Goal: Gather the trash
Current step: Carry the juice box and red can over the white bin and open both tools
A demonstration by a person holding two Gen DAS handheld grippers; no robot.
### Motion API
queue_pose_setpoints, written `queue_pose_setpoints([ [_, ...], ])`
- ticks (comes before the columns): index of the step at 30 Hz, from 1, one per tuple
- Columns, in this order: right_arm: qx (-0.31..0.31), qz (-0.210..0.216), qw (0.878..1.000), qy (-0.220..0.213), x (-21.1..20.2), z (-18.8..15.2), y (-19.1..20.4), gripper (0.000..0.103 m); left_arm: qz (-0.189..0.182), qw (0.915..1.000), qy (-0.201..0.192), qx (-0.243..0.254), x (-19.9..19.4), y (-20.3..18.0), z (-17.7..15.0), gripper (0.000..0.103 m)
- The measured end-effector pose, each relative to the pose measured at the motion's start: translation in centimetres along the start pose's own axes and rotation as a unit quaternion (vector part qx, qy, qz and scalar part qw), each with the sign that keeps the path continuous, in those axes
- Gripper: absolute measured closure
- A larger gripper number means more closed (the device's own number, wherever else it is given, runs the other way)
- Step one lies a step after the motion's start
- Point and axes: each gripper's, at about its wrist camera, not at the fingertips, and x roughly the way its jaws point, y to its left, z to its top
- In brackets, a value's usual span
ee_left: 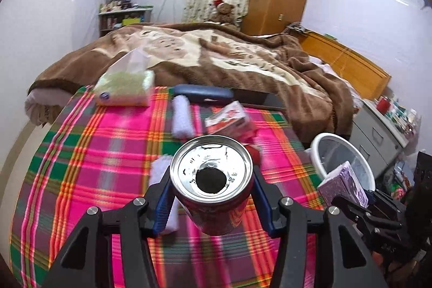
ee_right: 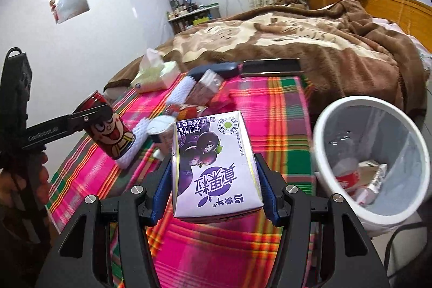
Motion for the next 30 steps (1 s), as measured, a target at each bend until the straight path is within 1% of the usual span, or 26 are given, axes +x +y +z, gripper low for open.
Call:
queue_pose_setpoints([
  [7, 0.021, -0.035, 0.999, -0.017, -1.8, 0.3, -2.8, 0.045, -0.032, 0.9989, -0.005, 0.035, 0.3, -4.6, 0.7, 0.05],
  [15, 0.047, -0.075, 0.996, -0.029, -3.6, 0.2, -6.3, 0.045, -0.067, 0.9951, 0.001, 0.073, 1.8, -9.9, 1.0, 0.05],
  [21, 0.065, -0.105, 0.992, -0.036, -4.8, 0.1, -8.7, 0.045, -0.097, 0.9903, 0.006, 0.099, 2.8, -14.0, 1.1, 0.05],
  [30, 0.081, -0.147, 0.985, -0.042, -6.2, 0.2, -11.8, 0.045, -0.141, 0.9821, 0.019, 0.123, 5.0, -19.2, 1.3, 0.05],
])
